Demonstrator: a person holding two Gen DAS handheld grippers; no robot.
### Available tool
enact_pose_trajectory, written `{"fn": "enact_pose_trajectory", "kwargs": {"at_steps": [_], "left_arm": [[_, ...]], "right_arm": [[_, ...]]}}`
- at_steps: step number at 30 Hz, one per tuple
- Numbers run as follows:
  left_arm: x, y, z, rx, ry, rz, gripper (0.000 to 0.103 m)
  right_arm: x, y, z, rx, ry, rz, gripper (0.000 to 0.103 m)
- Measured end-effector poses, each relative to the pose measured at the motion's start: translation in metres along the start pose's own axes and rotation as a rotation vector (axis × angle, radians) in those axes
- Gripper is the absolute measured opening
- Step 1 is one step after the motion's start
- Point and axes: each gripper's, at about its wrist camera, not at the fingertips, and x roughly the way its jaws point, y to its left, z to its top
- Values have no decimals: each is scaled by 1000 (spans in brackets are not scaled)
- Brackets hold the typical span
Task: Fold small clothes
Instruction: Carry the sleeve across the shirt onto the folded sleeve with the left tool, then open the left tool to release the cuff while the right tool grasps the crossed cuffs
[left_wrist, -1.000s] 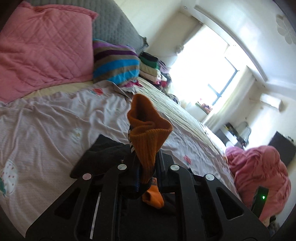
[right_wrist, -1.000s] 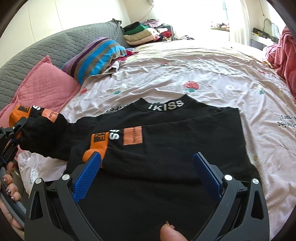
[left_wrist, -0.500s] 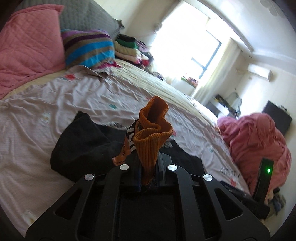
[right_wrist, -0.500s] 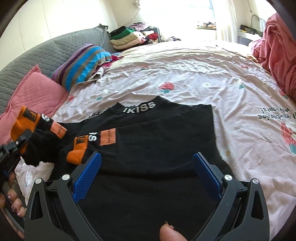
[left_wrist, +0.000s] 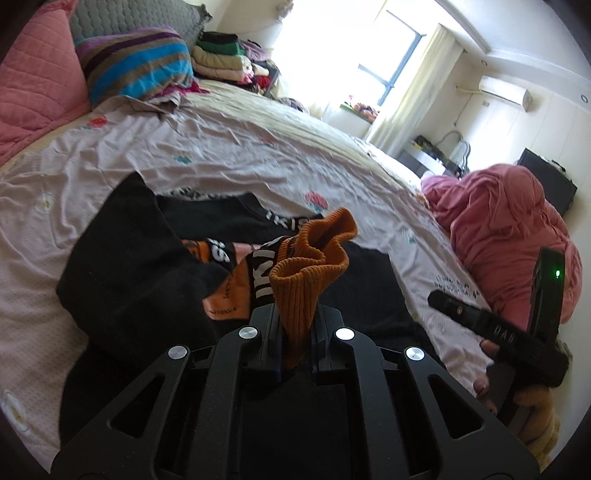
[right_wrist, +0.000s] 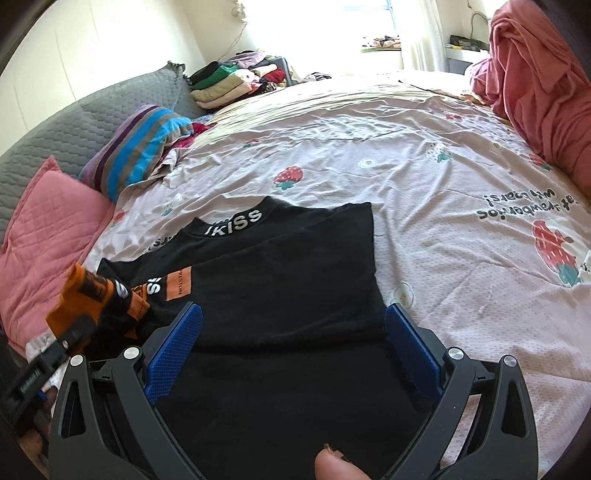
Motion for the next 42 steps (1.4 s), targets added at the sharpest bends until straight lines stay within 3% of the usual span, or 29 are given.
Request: {"fn": "enact_pose_trajectory", "kwargs": {"at_steps": [5, 7, 9, 16, 21, 23, 25, 26, 30, 33, 34, 36, 37, 39, 40, 42], "left_arm": [[9, -5, -7, 6, 54, -20, 10], [9, -5, -9, 6, 67, -32, 17], [9, -4, -10, -8, 81, -50, 32], [-6, 2, -4, -17, 52, -62, 57], [-13, 13, 2, -27, 37, 2, 75], [-16, 19, 3, -32, 29, 40, 76], [-19, 27, 5, -50, 21, 66, 88], [-21, 31, 6, -63, 10, 76, 94], [-30, 44, 10, -97, -19, 98, 94], [-36, 53, 11, -120, -34, 111, 94], [-37, 54, 11, -124, -38, 117, 94], [-39, 58, 11, -128, -41, 128, 94], [-40, 59, 12, -132, -43, 131, 94], [-43, 62, 11, -140, -51, 129, 94], [-43, 63, 11, -142, -53, 132, 94], [-46, 64, 11, -143, -58, 141, 94]], "right_arm": [[3, -9, 1, 63, 23, 39, 99], [5, -10, 1, 85, 37, 63, 99], [7, -8, 1, 83, 43, 70, 99], [20, 6, -10, 65, 101, 113, 99], [31, 27, -26, 4, 174, 150, 98], [37, 39, -35, -21, 213, 180, 98], [41, 51, -43, -45, 242, 200, 97], [43, 58, -48, -60, 255, 208, 95], [52, 82, -64, -119, 303, 216, 81], [56, 94, -71, -146, 290, 196, 67], [56, 97, -72, -153, 279, 201, 56], [56, 101, -72, -160, 268, 198, 46], [55, 103, -71, -170, 258, 207, 33], [55, 107, -69, -185, 249, 214, 25], [55, 108, -67, -196, 243, 229, 14], [53, 113, -61, -207, 232, 248, 14]]}}
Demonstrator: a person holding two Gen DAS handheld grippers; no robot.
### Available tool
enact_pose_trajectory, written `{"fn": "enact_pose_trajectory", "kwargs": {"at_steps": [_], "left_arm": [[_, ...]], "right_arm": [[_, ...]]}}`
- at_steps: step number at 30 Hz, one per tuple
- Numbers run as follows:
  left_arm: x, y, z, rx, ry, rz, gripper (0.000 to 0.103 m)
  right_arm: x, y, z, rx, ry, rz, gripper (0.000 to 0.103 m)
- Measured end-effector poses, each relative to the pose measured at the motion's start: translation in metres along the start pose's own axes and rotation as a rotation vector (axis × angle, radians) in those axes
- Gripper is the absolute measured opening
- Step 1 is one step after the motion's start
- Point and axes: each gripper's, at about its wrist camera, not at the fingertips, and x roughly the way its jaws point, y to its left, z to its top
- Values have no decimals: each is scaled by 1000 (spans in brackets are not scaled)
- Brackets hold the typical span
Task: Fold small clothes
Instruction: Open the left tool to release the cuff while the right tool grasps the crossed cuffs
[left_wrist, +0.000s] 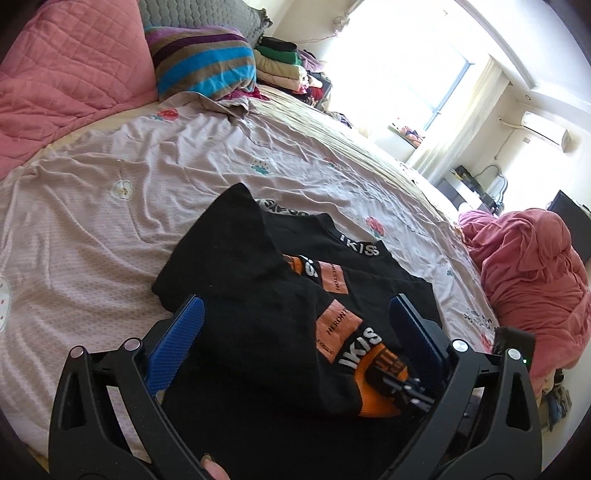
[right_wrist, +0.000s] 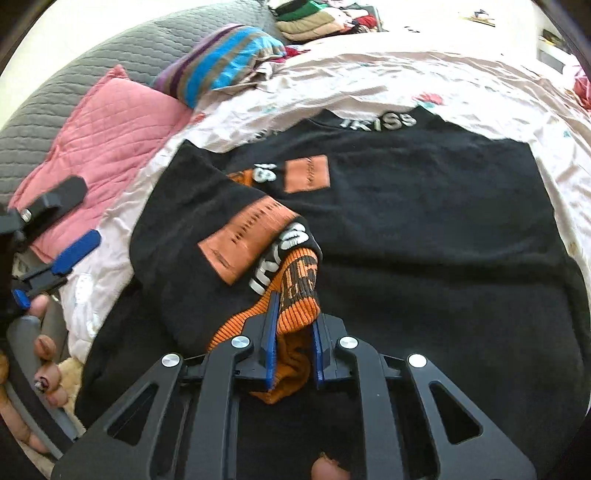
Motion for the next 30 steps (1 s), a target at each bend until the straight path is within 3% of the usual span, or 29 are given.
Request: {"fn": "enact_pose_trajectory", "kwargs": {"at_steps": [12, 18, 30], "left_arm": [[-8, 18, 5, -59, -23, 25, 94], [-8, 18, 8, -57, -17, 39, 94], [16, 15, 27, -32, 21, 86, 94]], "right_arm": [[-52, 6, 82, -119, -182, 97, 11], [-70, -15, 112, -168, -260, -14, 11], [-66, -65, 101, -115, -256, -127, 11]]}}
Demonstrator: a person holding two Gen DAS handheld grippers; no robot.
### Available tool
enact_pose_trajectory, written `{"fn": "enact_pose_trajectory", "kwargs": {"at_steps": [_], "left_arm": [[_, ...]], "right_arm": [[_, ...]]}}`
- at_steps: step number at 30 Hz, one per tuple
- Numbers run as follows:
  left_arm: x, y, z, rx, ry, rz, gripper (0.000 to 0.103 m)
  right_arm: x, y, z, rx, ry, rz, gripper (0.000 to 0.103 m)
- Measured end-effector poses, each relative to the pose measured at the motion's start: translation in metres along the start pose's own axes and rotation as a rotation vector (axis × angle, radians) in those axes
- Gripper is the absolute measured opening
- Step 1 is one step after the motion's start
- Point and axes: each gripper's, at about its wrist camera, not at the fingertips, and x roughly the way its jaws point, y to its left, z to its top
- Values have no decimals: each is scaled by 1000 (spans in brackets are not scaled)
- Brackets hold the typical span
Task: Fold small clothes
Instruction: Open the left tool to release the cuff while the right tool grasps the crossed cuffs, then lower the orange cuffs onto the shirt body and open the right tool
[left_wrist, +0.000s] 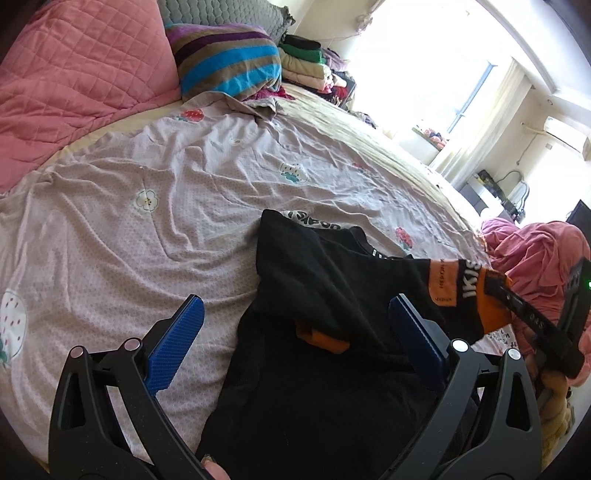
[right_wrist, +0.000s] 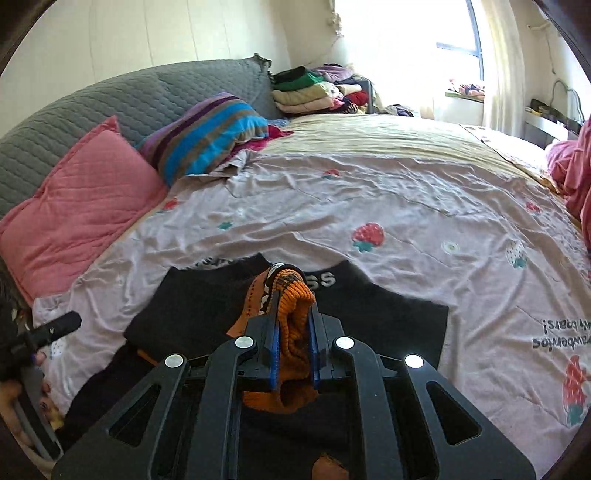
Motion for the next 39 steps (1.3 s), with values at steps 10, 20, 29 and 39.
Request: {"fn": "enact_pose_trajectory", "kwargs": {"at_steps": [10, 20, 29, 39], "left_arm": [[33, -25, 22, 85, 29, 12, 89], [79, -57, 21, 172, 122, -31, 60], [94, -51, 11, 173, 161, -29, 60], [95, -47, 9, 184, 167, -26, 60]], "right_arm": [[9, -13, -12, 6, 32, -46, 11], [12, -16, -16, 12, 55, -66, 12], [16, -26, -24, 38, 82, -108, 13], [10, -37, -27, 82, 57, -149, 26]]}}
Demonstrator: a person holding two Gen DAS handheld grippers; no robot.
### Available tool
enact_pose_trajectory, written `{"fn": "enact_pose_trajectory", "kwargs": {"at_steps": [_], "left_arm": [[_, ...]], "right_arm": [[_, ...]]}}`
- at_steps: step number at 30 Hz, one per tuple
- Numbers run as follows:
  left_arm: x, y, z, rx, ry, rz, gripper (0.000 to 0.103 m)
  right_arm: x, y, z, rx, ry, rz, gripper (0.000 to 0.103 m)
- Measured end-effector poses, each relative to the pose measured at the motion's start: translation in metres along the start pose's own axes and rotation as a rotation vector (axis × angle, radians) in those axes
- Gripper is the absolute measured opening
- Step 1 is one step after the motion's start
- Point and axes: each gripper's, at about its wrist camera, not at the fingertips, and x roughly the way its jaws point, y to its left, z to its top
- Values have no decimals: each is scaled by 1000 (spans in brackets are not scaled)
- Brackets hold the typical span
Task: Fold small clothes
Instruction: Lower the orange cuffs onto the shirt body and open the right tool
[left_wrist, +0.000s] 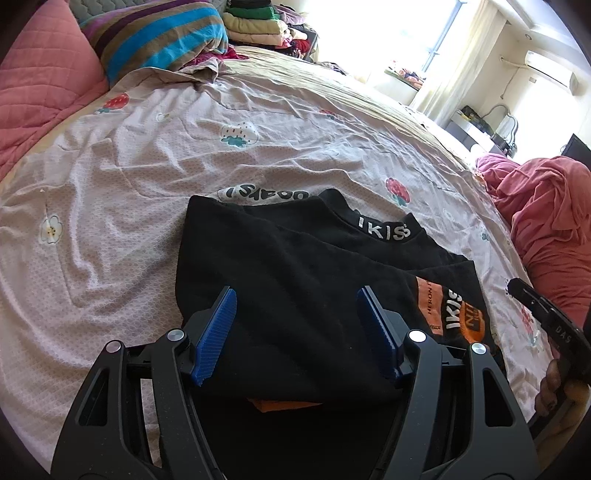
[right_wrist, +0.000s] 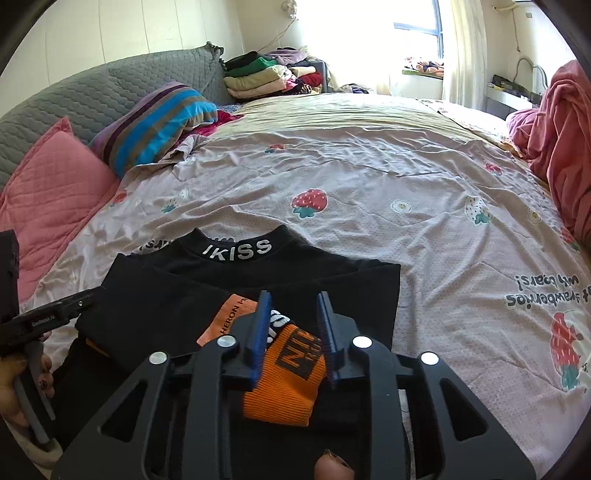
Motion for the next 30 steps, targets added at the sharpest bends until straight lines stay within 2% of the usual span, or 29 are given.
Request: {"fn": "enact_pose_trajectory", "kwargs": {"at_steps": [4, 6, 9, 14, 20, 25, 30], "left_arm": [[4, -1, -1, 7, 5, 10, 60], [5, -1, -1, 14, 11, 3, 60], [10, -1, -2, 28, 30, 2, 60], [20, 4, -10, 32, 70, 0, 60], [20, 7, -16, 36, 79, -5, 60], [23, 7, -21, 46, 91, 1, 60], [20, 4, -24, 70, 84, 16, 60]], "right_arm": [[-4, 10, 1, -30, -2, 7, 38], [-6, 20, -1, -56, -3, 17, 40], [-5, 36, -4, -93, 4, 41, 48], [11, 59, -13, -146, 68, 64, 48], [34, 65, -29, -155, 164, 63, 48], [58, 53, -46, -135, 275, -8, 49], [59, 49, -50, -114, 275, 13, 49]]}}
